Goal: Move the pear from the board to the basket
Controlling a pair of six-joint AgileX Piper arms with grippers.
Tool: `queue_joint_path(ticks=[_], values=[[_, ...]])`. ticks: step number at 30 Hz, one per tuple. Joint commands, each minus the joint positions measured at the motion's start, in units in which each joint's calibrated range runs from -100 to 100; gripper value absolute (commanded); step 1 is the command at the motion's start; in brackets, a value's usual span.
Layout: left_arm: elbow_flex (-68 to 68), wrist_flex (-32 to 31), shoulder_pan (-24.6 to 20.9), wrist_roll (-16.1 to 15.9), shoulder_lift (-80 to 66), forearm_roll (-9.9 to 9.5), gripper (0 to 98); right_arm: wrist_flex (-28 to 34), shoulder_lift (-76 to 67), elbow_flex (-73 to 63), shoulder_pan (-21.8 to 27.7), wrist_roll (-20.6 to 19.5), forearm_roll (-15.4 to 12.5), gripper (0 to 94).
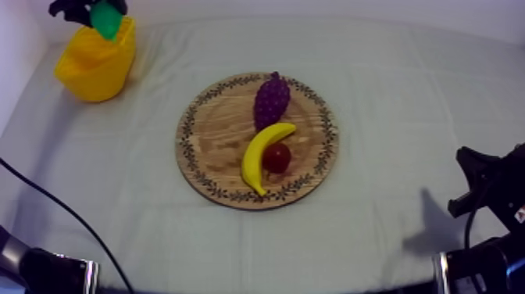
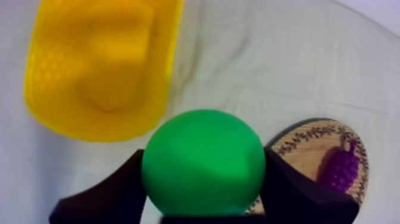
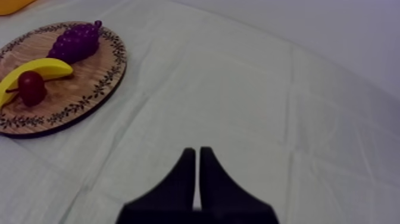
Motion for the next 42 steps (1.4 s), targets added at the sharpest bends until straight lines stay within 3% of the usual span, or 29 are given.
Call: queue_joint_path(ticks=[1, 14, 42], values=[[0.76, 0.04, -2.4, -0.52, -0.47, -0.49, 53.0, 0.02, -0.04, -0.05, -0.01, 0.0, -0.01, 0.4], [1.93, 0.04, -8.14, -4.77, -2.82, -2.0, 53.5, 0.02, -0.04, -0.05, -0.01, 0.0, -0.01, 0.4], [-14.39, -1.24, -9.01, -6.27, 20.55, -0.18, 55.8, 0.02, -0.04, -0.05, -0.01, 0.0, -0.01, 0.4]])
